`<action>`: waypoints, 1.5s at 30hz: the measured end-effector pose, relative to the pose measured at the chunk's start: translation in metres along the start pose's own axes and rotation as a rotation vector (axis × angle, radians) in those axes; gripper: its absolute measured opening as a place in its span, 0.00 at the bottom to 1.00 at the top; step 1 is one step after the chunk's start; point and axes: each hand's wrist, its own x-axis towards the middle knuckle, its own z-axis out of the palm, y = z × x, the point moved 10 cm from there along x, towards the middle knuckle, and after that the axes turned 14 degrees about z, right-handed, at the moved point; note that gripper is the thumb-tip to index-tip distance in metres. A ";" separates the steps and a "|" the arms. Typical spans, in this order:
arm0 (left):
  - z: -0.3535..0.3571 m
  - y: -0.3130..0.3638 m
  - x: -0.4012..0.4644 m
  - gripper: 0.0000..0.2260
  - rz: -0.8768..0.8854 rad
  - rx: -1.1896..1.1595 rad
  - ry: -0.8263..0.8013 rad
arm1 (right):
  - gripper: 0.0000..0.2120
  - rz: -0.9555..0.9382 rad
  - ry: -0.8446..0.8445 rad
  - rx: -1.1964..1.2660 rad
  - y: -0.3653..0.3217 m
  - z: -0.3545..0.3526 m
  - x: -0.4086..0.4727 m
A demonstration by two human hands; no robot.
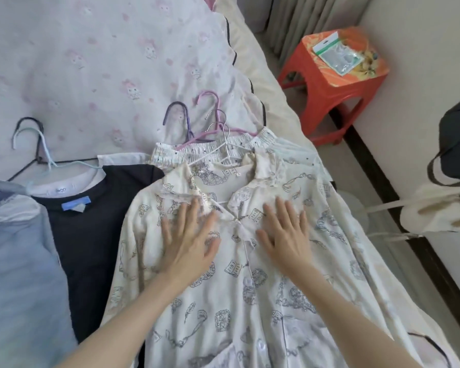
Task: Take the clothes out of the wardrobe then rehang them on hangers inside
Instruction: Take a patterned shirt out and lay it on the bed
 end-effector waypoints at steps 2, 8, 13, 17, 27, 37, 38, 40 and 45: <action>0.026 0.023 -0.026 0.25 0.023 -0.044 -0.180 | 0.35 0.056 -0.096 -0.013 0.011 0.015 -0.024; 0.066 0.077 -0.107 0.25 0.093 -0.036 -0.586 | 0.33 0.085 -0.227 -0.074 0.033 0.023 -0.107; 0.039 0.091 -0.145 0.23 0.131 -0.061 -0.651 | 0.25 0.178 -0.324 0.008 0.048 0.009 -0.170; -0.008 0.099 -0.159 0.24 0.141 -0.070 -0.527 | 0.27 0.304 -0.230 0.075 0.063 -0.031 -0.224; -0.113 0.252 -0.194 0.25 0.622 0.033 -0.229 | 0.25 0.555 0.294 0.151 0.107 -0.160 -0.377; -0.125 0.502 -0.311 0.21 1.229 -0.078 -0.057 | 0.29 1.031 0.599 0.297 0.230 -0.207 -0.645; -0.121 0.527 -0.331 0.21 1.273 -0.094 -0.063 | 0.29 1.085 0.623 0.309 0.240 -0.207 -0.678; -0.114 0.573 -0.376 0.21 1.368 -0.116 -0.076 | 0.29 1.188 0.668 0.319 0.256 -0.208 -0.744; -0.071 0.663 -0.498 0.21 1.585 -0.085 -0.241 | 0.31 1.400 0.743 0.322 0.276 -0.198 -0.897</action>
